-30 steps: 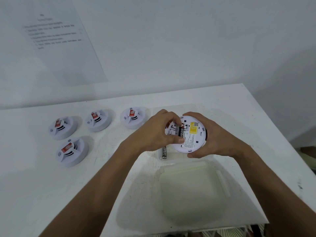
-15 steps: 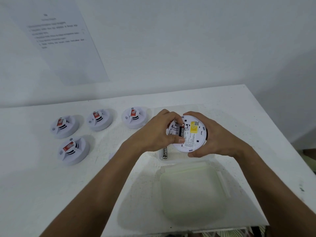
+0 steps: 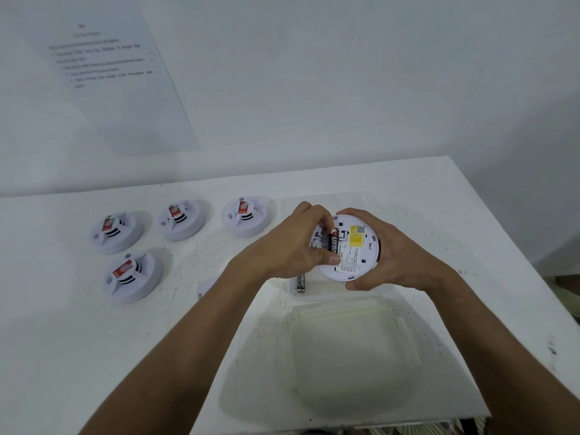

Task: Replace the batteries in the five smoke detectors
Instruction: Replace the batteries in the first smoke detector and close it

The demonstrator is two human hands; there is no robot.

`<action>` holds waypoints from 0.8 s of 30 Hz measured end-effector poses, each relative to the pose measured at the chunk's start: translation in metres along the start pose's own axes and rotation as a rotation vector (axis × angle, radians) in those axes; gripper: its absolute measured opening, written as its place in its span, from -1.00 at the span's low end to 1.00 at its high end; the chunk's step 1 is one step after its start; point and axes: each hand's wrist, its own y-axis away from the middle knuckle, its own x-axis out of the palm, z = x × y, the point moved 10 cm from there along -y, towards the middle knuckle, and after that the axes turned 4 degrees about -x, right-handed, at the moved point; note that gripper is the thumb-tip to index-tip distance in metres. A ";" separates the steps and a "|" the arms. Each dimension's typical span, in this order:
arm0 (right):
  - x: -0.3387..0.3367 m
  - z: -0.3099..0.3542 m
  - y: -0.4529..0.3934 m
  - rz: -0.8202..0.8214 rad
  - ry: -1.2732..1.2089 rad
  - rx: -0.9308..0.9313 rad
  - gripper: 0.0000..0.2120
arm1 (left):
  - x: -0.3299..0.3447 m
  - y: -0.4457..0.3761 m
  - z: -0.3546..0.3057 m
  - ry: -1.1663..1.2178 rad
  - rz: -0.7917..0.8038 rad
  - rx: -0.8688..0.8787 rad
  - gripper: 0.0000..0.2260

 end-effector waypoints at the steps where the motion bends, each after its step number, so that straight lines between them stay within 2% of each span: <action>1: -0.001 0.000 0.000 -0.005 0.003 0.002 -0.09 | 0.000 0.000 0.001 0.022 -0.013 -0.007 -0.64; 4: -0.008 -0.001 -0.001 -0.031 0.025 0.003 -0.10 | -0.006 0.000 0.000 0.111 -0.108 0.009 -0.65; 9: -0.011 -0.002 -0.003 -0.029 0.066 0.005 -0.09 | -0.016 0.008 -0.002 0.161 -0.319 0.049 -0.82; 12: -0.014 -0.004 0.000 -0.037 0.065 0.013 -0.09 | -0.022 0.009 0.015 0.409 -0.340 -0.064 -0.76; 14: -0.020 -0.005 0.004 -0.059 0.071 0.029 -0.09 | -0.036 0.016 0.036 0.557 -0.426 -0.160 -0.77; 16: -0.025 -0.008 0.009 -0.078 0.079 0.040 -0.09 | -0.045 0.024 0.055 0.536 -0.485 -0.225 -0.87; 18: -0.027 -0.011 0.012 -0.079 0.077 0.054 -0.10 | -0.038 0.028 0.064 0.422 -0.430 -0.278 -0.92; 21: -0.025 -0.016 0.013 -0.073 0.076 0.073 -0.10 | -0.015 0.029 0.074 0.172 -0.344 -0.356 -0.88; 24: -0.024 -0.019 0.013 -0.072 0.069 0.083 -0.09 | 0.004 0.022 0.084 0.113 -0.286 -0.402 -0.88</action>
